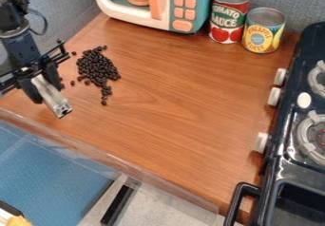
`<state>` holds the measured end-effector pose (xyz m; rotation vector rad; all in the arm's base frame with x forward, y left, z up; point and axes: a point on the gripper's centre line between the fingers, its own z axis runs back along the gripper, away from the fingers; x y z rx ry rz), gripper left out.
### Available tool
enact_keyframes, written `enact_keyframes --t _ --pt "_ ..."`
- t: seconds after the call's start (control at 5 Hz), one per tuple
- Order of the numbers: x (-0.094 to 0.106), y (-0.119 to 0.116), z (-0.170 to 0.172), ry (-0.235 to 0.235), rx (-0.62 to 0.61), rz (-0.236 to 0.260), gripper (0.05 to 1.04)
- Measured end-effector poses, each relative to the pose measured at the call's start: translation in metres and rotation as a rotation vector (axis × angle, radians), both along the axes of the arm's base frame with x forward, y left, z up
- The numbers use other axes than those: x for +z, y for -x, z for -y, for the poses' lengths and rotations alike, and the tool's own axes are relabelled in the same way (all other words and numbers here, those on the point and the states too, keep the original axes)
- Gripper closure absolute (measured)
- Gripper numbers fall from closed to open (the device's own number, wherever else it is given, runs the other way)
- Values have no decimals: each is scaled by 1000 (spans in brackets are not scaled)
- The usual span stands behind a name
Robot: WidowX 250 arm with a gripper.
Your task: Sweep into pile
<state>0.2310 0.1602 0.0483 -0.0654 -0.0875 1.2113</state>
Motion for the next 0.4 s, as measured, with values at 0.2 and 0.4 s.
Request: enact_keyframes --t 0.2,0.4 --pt "-9 -2 -3 -30 12 -16 701" --pt "-25 -6 3 -31 19 -57 701"
